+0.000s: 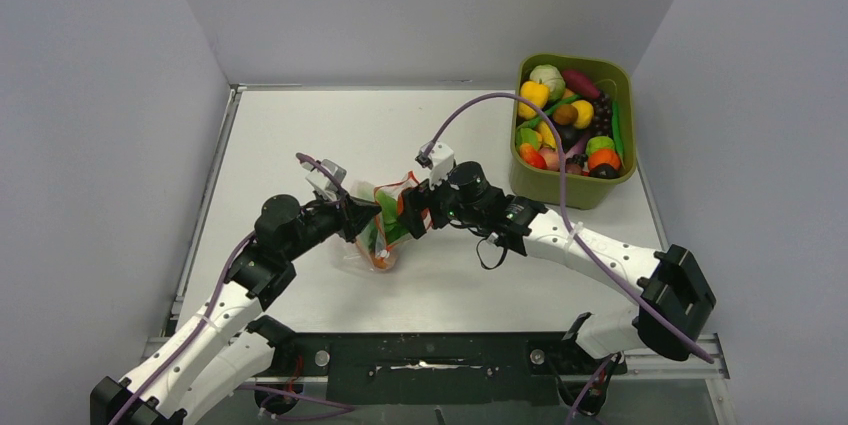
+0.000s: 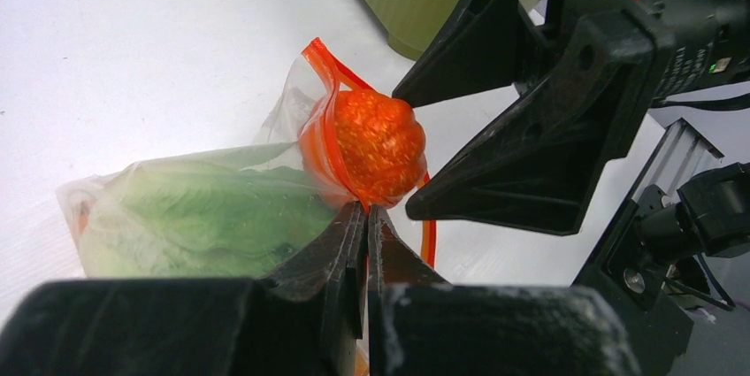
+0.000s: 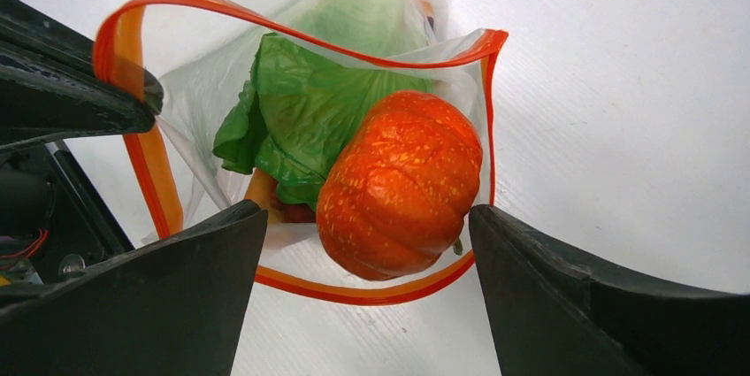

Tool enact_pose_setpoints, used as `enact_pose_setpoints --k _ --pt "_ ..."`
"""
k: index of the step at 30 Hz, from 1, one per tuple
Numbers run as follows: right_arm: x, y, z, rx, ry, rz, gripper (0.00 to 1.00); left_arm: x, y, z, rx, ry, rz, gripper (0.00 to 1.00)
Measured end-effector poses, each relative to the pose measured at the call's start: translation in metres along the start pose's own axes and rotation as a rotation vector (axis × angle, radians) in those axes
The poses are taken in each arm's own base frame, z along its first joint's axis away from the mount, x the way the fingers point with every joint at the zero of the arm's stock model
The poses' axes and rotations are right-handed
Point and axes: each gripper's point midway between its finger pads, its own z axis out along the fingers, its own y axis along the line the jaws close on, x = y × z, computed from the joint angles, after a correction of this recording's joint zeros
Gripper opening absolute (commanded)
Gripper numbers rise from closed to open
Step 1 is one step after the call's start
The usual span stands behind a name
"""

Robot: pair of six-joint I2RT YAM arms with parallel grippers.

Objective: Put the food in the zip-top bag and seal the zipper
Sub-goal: Place the fake vegetable in the zipper food storage bag.

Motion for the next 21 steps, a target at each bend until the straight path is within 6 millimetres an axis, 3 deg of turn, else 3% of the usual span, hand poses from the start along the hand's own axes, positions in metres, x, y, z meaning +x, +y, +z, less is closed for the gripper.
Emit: enact_pose_setpoints --k 4,11,15,21 --pt "-0.009 -0.004 -0.012 0.012 -0.021 -0.007 0.61 0.002 0.000 -0.001 0.002 -0.001 -0.001 0.00" --pt "-0.027 -0.024 -0.030 0.044 -0.072 0.024 0.40 0.001 -0.001 -0.002 0.004 -0.008 0.001 0.00" --pt "-0.027 -0.036 -0.036 0.058 -0.081 0.066 0.36 0.001 -0.001 -0.002 0.004 -0.008 0.001 0.00" --pt "-0.003 -0.048 -0.036 0.069 -0.039 0.135 0.35 0.001 -0.001 -0.002 0.007 -0.006 0.000 0.00"
